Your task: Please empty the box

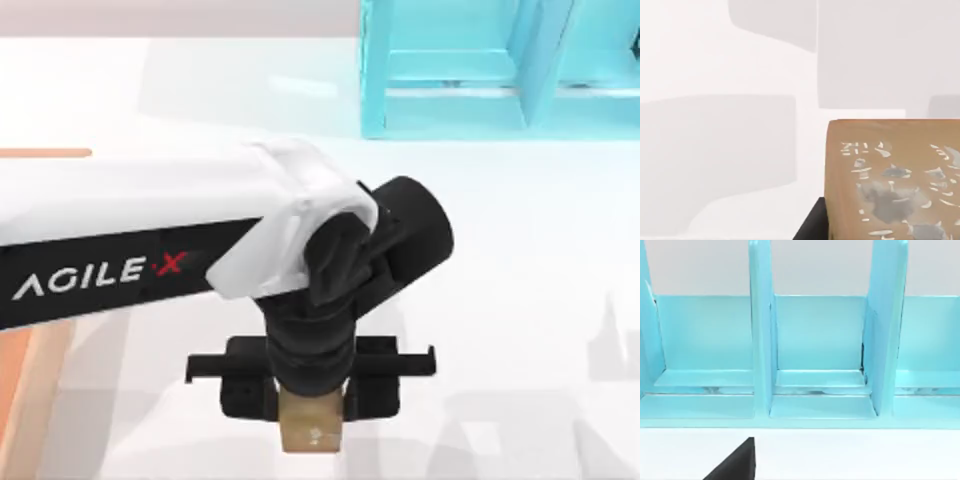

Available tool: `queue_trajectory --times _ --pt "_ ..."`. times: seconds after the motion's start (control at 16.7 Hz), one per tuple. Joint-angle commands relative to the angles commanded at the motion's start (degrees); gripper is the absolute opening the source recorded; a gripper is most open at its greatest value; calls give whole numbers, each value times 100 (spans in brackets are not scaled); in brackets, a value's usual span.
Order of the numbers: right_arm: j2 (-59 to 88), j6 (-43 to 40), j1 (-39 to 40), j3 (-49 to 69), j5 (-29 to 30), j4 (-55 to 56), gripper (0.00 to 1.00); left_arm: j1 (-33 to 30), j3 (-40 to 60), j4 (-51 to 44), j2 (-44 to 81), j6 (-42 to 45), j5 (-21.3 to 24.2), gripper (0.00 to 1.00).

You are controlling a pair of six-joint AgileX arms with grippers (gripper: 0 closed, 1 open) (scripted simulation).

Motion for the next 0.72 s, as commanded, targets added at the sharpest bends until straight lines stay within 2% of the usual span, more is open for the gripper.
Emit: queue_trajectory --times 0.42,0.72 --pt "0 0 0 0 0 0 100 -110 -38 66 -19 -126 2 0" --pt "0 0 0 0 0 0 100 -123 -521 875 271 -119 0 0"
